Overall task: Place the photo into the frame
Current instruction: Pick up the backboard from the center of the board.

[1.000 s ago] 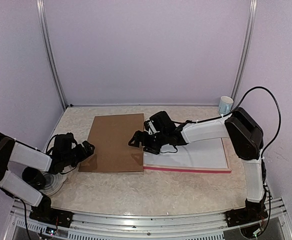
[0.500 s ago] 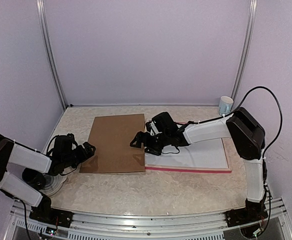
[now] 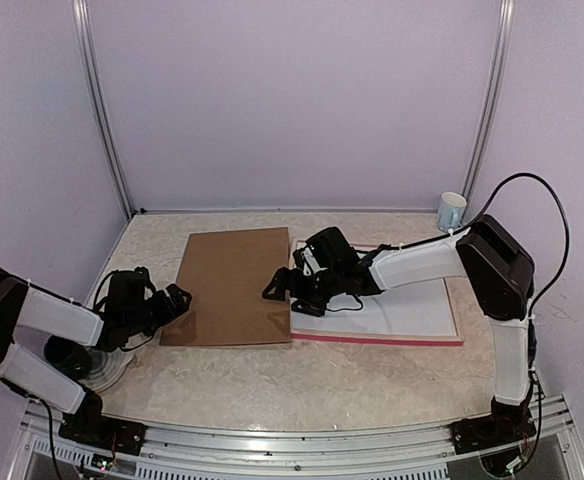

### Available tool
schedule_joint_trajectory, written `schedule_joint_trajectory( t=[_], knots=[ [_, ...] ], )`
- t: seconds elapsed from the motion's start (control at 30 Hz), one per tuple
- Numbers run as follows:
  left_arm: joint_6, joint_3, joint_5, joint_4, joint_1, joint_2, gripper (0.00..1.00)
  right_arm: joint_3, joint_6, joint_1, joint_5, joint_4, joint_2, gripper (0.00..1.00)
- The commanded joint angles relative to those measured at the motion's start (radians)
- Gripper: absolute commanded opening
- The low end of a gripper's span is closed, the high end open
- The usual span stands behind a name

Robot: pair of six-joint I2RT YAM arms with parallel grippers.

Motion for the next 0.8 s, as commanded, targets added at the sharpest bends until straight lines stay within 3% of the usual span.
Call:
schedule_joint_trajectory(
  t=[0.0, 0.37, 0.77],
  knots=[
    [-0.014, -0.019, 0.040, -0.024, -0.013, 0.030, 0.99, -0.006, 0.007, 0.021, -0.048, 0.009, -0.032, 0.94],
    [-0.018, -0.030, 0.041, -0.012, -0.014, 0.034, 0.99, -0.028, 0.039, 0.029, -0.087, 0.063, -0.046, 0.90],
    [-0.028, -0.057, 0.043, 0.016, -0.013, 0.042, 0.99, -0.085, 0.130, 0.028, -0.211, 0.310, -0.090, 0.71]
  ],
)
